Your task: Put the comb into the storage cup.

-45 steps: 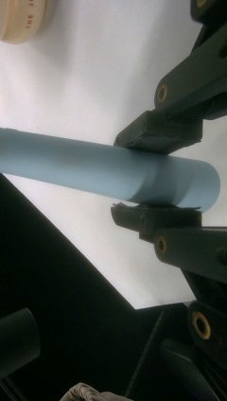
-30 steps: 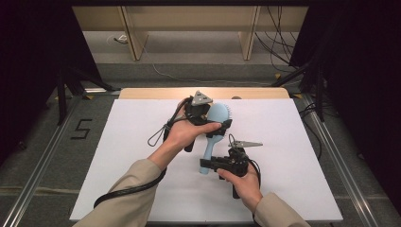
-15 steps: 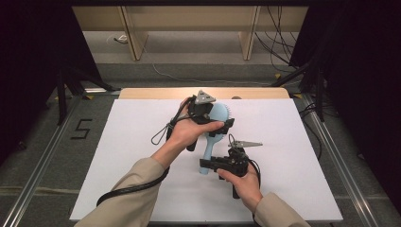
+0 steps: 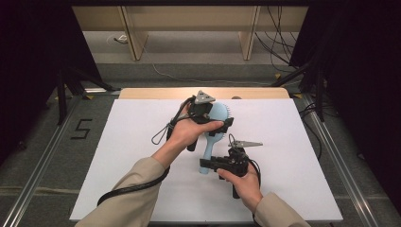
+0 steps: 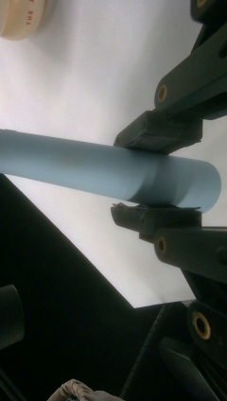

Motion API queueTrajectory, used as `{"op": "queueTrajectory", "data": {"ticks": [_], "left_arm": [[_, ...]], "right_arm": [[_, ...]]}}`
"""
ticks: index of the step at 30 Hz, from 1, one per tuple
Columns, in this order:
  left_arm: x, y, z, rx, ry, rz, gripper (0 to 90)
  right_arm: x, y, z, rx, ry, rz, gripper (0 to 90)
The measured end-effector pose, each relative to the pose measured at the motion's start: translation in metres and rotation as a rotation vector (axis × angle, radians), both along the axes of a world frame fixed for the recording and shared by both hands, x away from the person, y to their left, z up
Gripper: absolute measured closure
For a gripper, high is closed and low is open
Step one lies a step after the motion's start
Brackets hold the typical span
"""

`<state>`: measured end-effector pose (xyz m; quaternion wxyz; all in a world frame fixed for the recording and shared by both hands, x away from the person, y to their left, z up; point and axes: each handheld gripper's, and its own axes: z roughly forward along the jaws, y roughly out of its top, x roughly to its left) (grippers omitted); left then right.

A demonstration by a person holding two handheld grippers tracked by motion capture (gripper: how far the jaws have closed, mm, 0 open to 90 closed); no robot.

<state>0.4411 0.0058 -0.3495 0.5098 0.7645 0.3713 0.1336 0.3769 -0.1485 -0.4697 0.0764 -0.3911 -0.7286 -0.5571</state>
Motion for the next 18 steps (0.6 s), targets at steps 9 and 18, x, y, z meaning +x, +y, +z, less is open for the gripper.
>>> {"op": "queueTrajectory", "data": {"ticks": [9, 18], "left_arm": [[0.0001, 0.0007, -0.0015, 0.0, 0.011, 0.003, 15.6], [-0.0007, 0.0007, -0.0017, -0.001, 0.011, 0.001, 17.2]], "right_arm": [[0.0001, 0.0, -0.0004, -0.002, 0.0, 0.001, 66.2], [0.0004, 0.0001, -0.0011, -0.004, 0.001, 0.0, 66.2]]}}
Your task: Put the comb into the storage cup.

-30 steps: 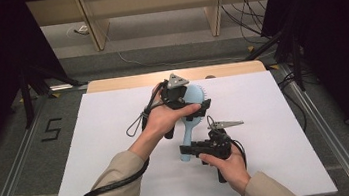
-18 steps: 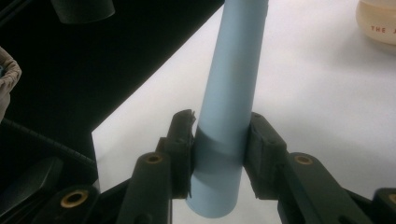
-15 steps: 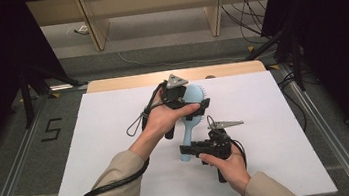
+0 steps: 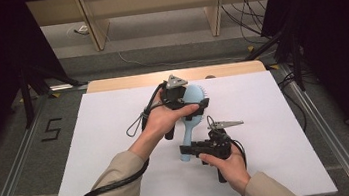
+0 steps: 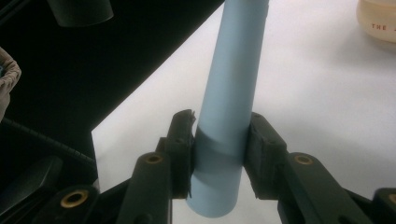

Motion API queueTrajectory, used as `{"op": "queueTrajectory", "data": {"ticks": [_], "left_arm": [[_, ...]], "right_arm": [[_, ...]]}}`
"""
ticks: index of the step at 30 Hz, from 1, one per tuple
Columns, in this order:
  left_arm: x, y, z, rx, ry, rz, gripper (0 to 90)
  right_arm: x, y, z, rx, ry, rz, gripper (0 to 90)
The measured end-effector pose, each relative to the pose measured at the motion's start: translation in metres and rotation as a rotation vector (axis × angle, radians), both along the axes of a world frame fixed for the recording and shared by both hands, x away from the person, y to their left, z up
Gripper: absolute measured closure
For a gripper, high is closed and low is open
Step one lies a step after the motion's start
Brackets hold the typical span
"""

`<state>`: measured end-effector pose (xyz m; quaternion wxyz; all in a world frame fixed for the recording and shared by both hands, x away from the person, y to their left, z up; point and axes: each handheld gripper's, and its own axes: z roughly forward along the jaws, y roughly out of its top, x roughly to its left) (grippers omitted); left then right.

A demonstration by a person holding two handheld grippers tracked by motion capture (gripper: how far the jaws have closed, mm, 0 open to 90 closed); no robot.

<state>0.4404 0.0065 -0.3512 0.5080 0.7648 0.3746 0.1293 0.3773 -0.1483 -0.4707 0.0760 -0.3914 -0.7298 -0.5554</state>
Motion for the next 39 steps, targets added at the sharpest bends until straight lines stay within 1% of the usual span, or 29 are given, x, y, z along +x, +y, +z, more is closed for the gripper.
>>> {"op": "queueTrajectory", "data": {"ticks": [4, 11, 20, 27, 36, 39], "left_arm": [[-0.001, 0.0, -0.001, -0.012, -0.013, -0.008, 17.6], [-0.002, 0.002, -0.002, -0.024, -0.014, -0.009, 18.0], [-0.006, 0.001, -0.002, -0.023, -0.037, -0.017, 18.3], [-0.009, 0.003, -0.001, -0.037, -0.058, -0.015, 18.5], [-0.015, 0.006, 0.0, -0.057, -0.089, -0.005, 18.8], [-0.016, 0.007, 0.0, -0.056, -0.098, -0.001, 18.8]], "right_arm": [[0.0, 0.0, 0.0, -0.001, -0.002, -0.002, 66.3], [0.0, 0.0, -0.001, -0.005, -0.005, -0.002, 66.2], [0.0, 0.001, -0.001, -0.017, -0.018, -0.003, 66.1], [0.0, 0.001, -0.001, -0.029, -0.037, -0.012, 65.9], [0.0, 0.001, 0.001, -0.048, -0.065, -0.033, 60.8], [0.0, 0.0, 0.001, -0.06, -0.076, -0.043, 58.8]]}}
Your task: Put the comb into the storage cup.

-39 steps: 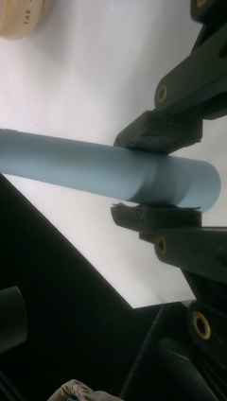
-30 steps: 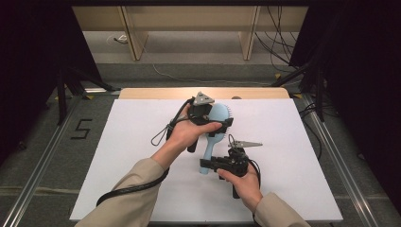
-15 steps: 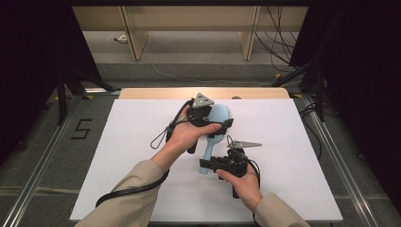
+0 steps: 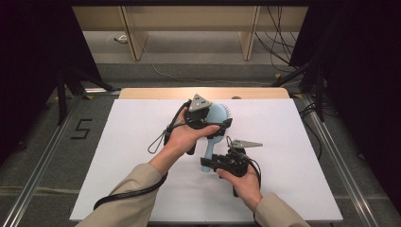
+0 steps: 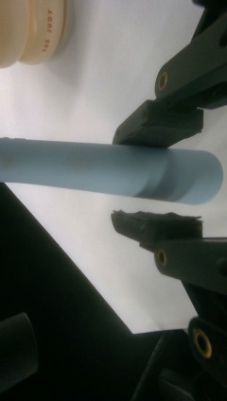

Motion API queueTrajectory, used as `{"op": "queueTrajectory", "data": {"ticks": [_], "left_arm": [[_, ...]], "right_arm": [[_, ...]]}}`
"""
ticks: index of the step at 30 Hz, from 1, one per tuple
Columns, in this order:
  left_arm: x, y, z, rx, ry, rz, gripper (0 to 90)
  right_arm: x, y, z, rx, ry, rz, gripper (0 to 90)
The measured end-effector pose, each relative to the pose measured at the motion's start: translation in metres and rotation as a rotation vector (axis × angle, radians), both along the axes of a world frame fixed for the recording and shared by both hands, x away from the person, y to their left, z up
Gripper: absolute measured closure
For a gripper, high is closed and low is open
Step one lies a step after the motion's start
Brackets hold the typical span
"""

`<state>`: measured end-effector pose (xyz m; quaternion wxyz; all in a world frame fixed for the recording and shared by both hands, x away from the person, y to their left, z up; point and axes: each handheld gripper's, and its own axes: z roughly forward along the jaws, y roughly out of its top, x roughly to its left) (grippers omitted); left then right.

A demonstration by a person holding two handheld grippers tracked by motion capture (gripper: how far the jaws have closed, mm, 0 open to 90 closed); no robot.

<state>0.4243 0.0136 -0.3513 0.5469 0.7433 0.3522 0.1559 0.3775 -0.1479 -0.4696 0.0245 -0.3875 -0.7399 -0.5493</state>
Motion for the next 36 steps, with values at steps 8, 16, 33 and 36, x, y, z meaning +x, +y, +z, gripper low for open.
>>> {"op": "queueTrajectory", "data": {"ticks": [8, 16, 33, 36], "left_arm": [[-0.002, 0.0, -0.001, 0.002, -0.027, 0.012, 19.0], [-0.001, 0.001, 0.0, 0.005, -0.062, 0.047, 19.1], [0.005, 0.007, 0.002, -0.007, -0.109, 0.126, 19.3], [0.005, 0.009, 0.003, -0.012, -0.111, 0.138, 19.3]], "right_arm": [[0.0, -0.001, 0.002, -0.031, -0.046, -0.034, 46.6], [0.0, -0.002, 0.007, -0.053, -0.112, -0.085, 29.7], [0.0, -0.01, 0.017, -0.087, -0.241, -0.115, 17.1], [0.0, -0.013, 0.018, -0.098, -0.25, -0.129, 17.0]]}}
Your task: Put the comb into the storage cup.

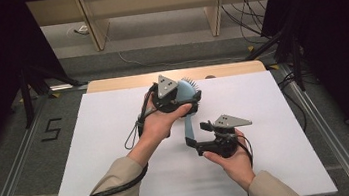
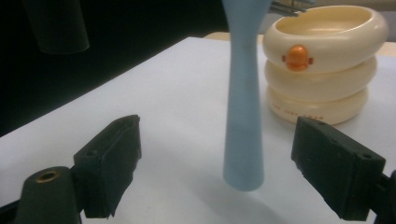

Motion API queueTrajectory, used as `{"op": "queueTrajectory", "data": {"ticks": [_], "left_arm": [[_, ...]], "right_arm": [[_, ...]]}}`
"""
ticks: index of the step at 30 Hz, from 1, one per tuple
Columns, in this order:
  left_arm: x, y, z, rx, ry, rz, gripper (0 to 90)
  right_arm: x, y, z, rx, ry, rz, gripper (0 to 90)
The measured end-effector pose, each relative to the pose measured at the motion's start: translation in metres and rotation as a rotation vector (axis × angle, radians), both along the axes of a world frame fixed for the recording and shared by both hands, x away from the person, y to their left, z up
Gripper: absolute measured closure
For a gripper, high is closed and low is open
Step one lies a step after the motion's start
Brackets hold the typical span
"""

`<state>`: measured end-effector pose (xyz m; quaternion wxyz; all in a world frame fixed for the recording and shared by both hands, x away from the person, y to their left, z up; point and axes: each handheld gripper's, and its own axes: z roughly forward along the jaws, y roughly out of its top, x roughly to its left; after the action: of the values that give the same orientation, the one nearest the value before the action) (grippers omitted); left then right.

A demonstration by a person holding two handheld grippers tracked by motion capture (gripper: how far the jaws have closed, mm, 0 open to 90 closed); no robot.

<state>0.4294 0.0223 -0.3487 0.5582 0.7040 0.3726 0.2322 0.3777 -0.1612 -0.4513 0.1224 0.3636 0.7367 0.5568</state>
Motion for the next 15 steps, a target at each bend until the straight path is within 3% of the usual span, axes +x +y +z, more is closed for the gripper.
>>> {"op": "queueTrajectory", "data": {"ticks": [15], "left_arm": [[0.002, 0.008, 0.006, -0.017, -0.031, 0.052, 19.3]], "right_arm": [[-0.001, -0.022, 0.003, -0.07, -0.064, -0.042, 16.4]]}}
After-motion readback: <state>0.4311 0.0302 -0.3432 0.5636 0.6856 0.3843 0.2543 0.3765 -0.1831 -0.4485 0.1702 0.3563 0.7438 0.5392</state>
